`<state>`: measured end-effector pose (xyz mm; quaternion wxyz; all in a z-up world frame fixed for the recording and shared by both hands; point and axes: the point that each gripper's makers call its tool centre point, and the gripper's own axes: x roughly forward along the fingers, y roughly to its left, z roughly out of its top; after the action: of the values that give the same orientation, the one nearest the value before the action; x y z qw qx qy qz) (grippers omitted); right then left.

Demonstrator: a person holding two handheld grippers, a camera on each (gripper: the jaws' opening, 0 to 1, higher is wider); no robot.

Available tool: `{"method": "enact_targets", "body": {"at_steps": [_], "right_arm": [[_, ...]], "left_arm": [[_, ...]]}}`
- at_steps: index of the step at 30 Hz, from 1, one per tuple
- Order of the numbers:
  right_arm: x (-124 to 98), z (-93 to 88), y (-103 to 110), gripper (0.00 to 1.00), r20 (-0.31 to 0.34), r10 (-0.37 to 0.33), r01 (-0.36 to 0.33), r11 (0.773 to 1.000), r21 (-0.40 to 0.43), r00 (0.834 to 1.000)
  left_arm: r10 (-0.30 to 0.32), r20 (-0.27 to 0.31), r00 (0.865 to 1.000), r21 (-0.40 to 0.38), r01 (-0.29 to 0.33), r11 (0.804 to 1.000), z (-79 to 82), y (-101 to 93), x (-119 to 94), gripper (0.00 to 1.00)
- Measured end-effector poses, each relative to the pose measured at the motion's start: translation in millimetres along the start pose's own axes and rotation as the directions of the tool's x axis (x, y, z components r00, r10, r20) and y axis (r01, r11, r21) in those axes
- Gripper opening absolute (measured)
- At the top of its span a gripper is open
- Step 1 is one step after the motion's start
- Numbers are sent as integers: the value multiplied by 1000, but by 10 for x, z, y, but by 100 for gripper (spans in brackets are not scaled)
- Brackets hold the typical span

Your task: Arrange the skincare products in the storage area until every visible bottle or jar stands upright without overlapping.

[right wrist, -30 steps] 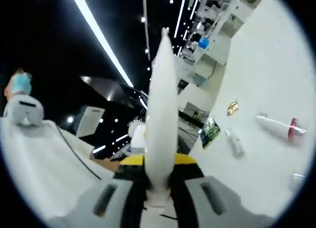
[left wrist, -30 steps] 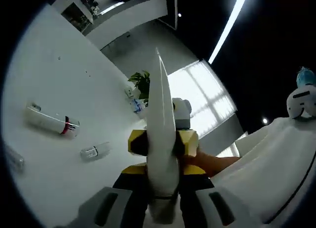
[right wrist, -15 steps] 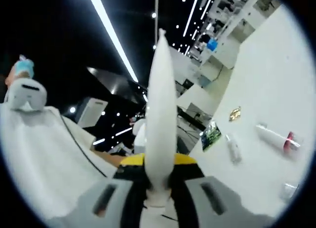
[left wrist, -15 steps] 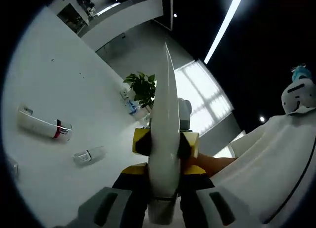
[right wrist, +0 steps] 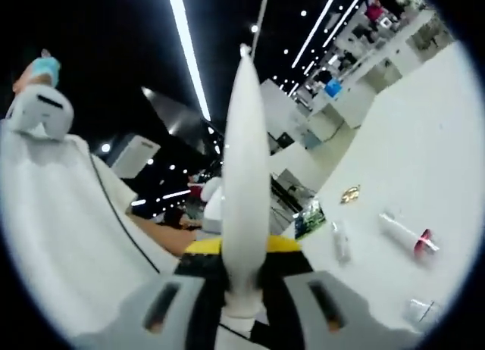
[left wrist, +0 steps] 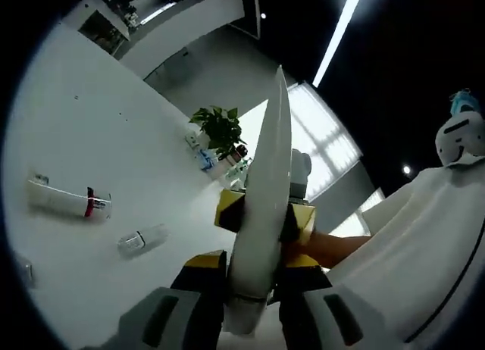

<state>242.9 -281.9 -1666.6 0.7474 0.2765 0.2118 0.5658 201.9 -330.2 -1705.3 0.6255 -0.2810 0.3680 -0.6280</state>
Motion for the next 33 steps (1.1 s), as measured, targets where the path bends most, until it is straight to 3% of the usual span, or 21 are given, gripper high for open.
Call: {"method": "enact_targets", "body": {"at_steps": [4,7,11,14,17,19,23,27,30,33], "right_arm": [[-147,125,-93,15,41,-58,59,998,-35,997],[-247,205,-137,15,57,-65,67,997,-35,996],[-402,301,-209,15,58,-108,114,989,-98,992],[-427,290,-249,16,46,-122,126,987,-102,992],[-411,192,-291,16,-22,-148,143,979,-142,989],[-395,161,-286,16,-41,-155,146,975,-168,987],[-314,75,-224,16,-52,-131,120,978,-170,990],[-206,-47,-181,16,-99,-107,87,979,-183,989],[-142,-134,-136,16,-144,-79,51,981,-188,986],[-90,-215,-103,16,-185,-49,16,984,-178,982]], "left_arm": [[41,-35,999,93,-38,995,-19,76,-14,26],[50,-24,998,89,-48,995,33,114,-44,26],[83,9,996,106,-84,991,191,176,-83,28],[97,64,993,158,-106,982,372,186,-125,39],[136,119,984,171,-155,973,564,206,-172,54],[92,178,980,188,-126,974,742,103,-185,54],[17,196,980,241,-65,968,899,-93,-154,54],[-31,187,982,236,-15,972,936,-170,-91,50],[-79,156,985,229,42,973,881,-252,-33,39],[-87,142,986,245,50,968,836,-258,-3,33]]}}
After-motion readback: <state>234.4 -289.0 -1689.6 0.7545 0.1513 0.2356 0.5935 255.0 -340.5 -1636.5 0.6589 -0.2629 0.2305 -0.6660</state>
